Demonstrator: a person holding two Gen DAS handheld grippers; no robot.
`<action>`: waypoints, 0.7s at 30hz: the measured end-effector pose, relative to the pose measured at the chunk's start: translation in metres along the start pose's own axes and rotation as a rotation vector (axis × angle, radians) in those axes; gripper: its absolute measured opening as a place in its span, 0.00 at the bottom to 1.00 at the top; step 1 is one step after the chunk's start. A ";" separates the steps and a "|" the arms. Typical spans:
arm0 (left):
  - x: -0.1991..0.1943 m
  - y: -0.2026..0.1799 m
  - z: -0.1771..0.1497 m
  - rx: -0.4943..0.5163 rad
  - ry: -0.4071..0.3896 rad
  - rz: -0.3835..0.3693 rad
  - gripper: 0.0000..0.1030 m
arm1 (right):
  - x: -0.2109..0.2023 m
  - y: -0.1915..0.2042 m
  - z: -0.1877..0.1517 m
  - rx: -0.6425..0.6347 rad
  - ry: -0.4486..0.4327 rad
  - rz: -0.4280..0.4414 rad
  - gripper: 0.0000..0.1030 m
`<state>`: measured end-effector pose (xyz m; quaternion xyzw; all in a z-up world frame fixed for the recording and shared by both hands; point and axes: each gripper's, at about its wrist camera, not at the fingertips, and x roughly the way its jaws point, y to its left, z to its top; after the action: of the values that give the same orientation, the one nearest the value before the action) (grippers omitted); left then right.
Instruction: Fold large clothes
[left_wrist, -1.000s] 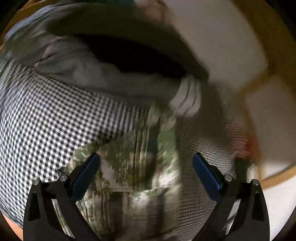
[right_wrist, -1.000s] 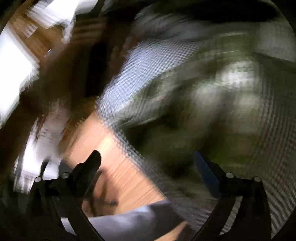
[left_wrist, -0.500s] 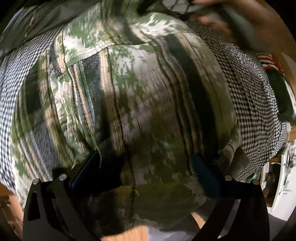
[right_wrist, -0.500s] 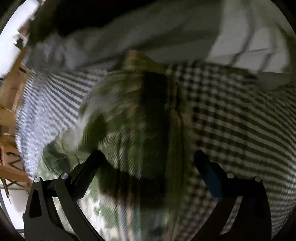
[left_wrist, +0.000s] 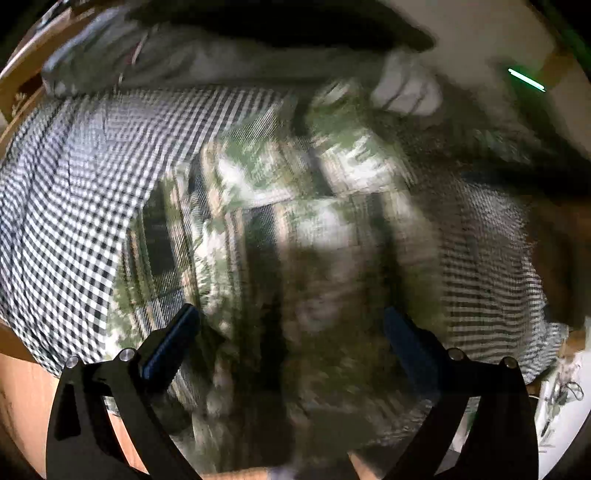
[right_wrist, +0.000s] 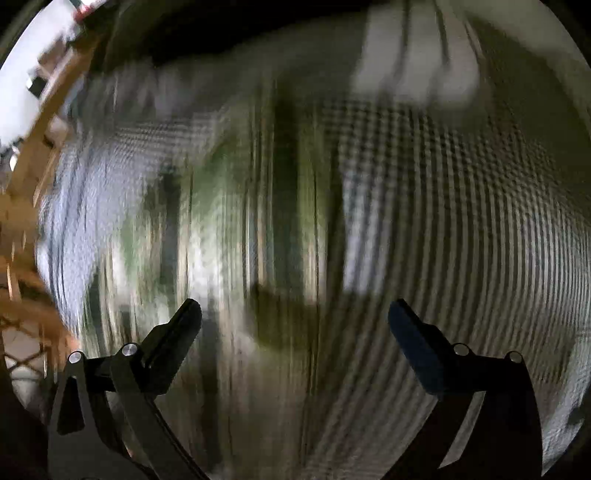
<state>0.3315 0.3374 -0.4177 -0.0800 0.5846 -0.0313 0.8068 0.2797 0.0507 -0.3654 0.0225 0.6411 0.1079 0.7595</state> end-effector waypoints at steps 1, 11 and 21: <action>0.020 -0.004 0.000 -0.009 0.043 0.006 0.95 | 0.013 0.000 -0.031 0.008 0.064 -0.002 0.97; 0.040 0.027 -0.037 -0.021 0.091 -0.018 0.95 | 0.077 -0.032 -0.224 0.144 0.459 0.039 0.77; 0.013 0.002 0.022 0.144 -0.107 -0.090 0.95 | 0.018 -0.066 -0.098 0.137 0.073 0.032 0.93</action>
<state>0.3561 0.3400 -0.4235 -0.0498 0.5326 -0.1051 0.8383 0.1951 -0.0203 -0.4114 0.0806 0.6737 0.0765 0.7306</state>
